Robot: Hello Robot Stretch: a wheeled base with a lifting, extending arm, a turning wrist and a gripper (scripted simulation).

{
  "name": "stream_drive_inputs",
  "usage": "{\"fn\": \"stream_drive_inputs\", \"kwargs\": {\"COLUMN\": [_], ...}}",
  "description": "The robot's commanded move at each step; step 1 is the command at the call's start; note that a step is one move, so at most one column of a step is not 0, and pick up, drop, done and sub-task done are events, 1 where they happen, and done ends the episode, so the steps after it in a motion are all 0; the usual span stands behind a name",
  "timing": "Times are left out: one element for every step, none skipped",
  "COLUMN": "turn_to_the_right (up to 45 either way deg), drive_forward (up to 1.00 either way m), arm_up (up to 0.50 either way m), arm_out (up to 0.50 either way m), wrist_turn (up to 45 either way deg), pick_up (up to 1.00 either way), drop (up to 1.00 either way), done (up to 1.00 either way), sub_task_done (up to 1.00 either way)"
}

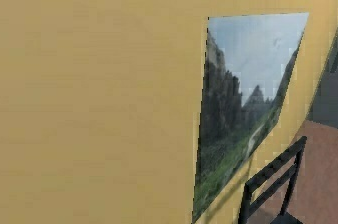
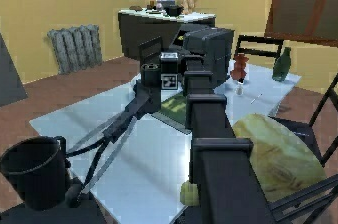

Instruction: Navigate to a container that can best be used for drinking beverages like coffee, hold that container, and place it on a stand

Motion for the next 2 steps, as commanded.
{"fn": "stream_drive_inputs", "kwargs": {"turn_to_the_right": [0.0,45.0], "drive_forward": [0.00,0.00], "arm_up": [0.00,0.00], "arm_out": [-0.28,0.00], "wrist_turn": [0.0,0.0], "pick_up": [0.00,0.00], "drop": [0.00,0.00], "done": [0.00,0.00], "sub_task_done": [0.00,0.00]}}
